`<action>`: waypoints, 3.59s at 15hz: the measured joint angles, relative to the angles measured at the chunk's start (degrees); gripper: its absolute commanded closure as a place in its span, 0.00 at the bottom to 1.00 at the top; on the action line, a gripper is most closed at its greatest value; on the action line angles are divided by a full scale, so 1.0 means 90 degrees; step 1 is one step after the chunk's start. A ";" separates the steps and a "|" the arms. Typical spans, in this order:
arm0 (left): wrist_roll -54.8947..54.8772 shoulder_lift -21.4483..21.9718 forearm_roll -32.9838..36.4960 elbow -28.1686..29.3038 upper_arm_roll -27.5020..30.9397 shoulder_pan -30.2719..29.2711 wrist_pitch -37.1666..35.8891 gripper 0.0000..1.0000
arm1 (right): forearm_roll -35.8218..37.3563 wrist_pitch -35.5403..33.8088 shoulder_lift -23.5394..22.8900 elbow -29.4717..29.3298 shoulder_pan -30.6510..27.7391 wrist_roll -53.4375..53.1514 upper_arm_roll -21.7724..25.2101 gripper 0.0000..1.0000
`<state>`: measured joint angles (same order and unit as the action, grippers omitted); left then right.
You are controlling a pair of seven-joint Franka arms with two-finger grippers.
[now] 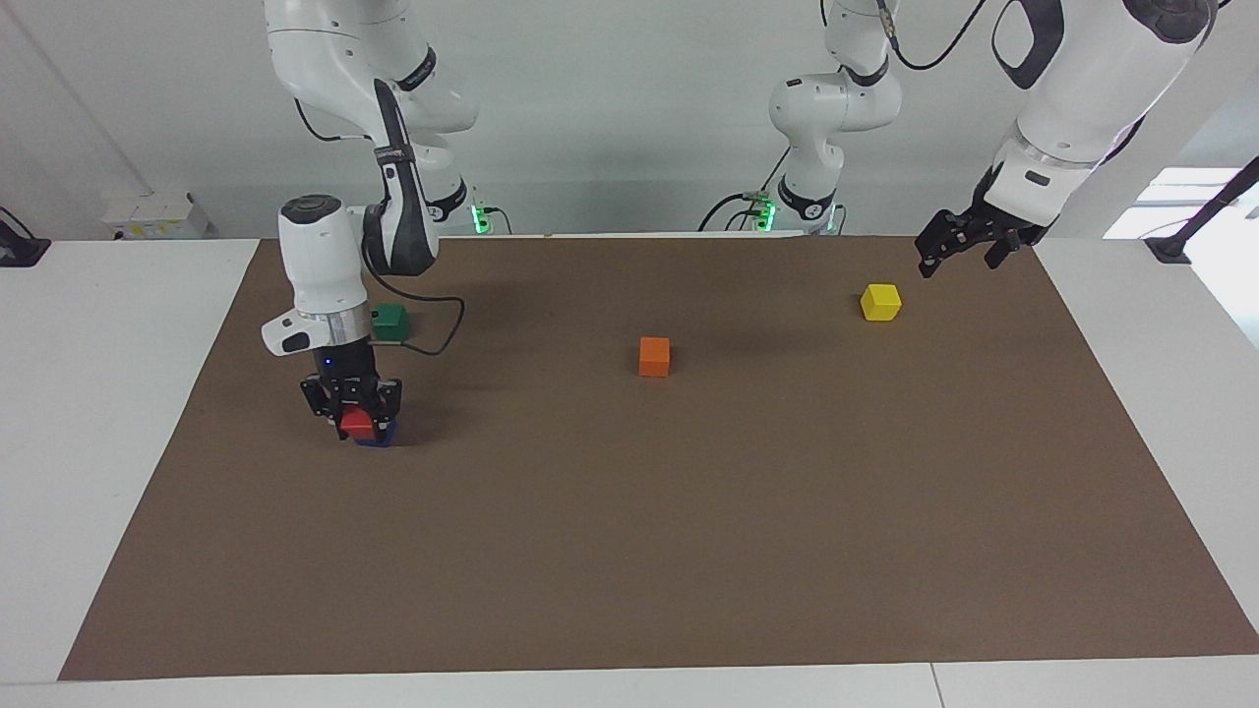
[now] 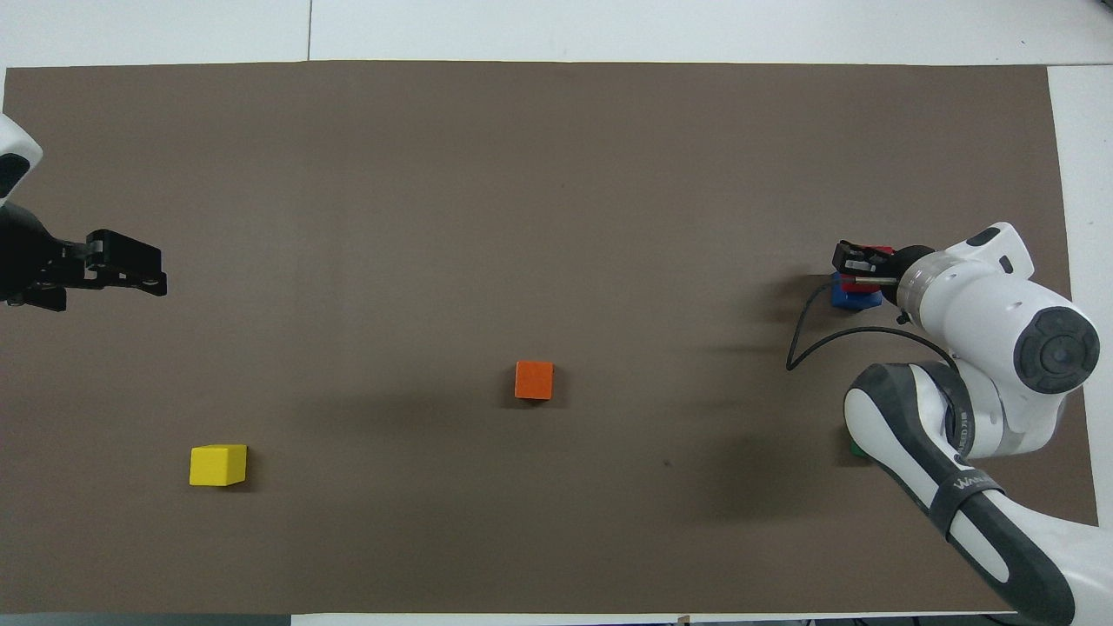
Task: Transfer red block to right arm and stack on blue block
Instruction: 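Lower the red cube onto the blue cube with the right gripper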
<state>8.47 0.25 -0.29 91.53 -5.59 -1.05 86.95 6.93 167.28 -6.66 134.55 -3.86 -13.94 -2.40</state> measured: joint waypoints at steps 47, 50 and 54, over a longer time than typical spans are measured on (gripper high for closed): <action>-0.0006 0.0000 0.0000 0.0000 0.0001 0.0000 0.0003 0.00 | 0.1142 -0.1677 -0.0068 -0.0775 -0.0023 -0.1229 0.0021 1.00; -0.0007 0.0000 0.0000 0.0000 0.0001 0.0000 0.0003 0.00 | 0.1142 -0.1662 -0.0091 -0.0775 -0.0018 -0.1229 0.0008 1.00; -0.0007 0.0000 0.0000 0.0000 0.0001 0.0000 0.0003 0.00 | 0.1142 -0.1662 -0.0095 -0.0775 -0.0016 -0.1229 0.0004 1.00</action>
<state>8.41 0.25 -0.29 91.53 -5.59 -1.05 86.98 17.20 152.32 -7.52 127.58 -4.00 -25.00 -2.37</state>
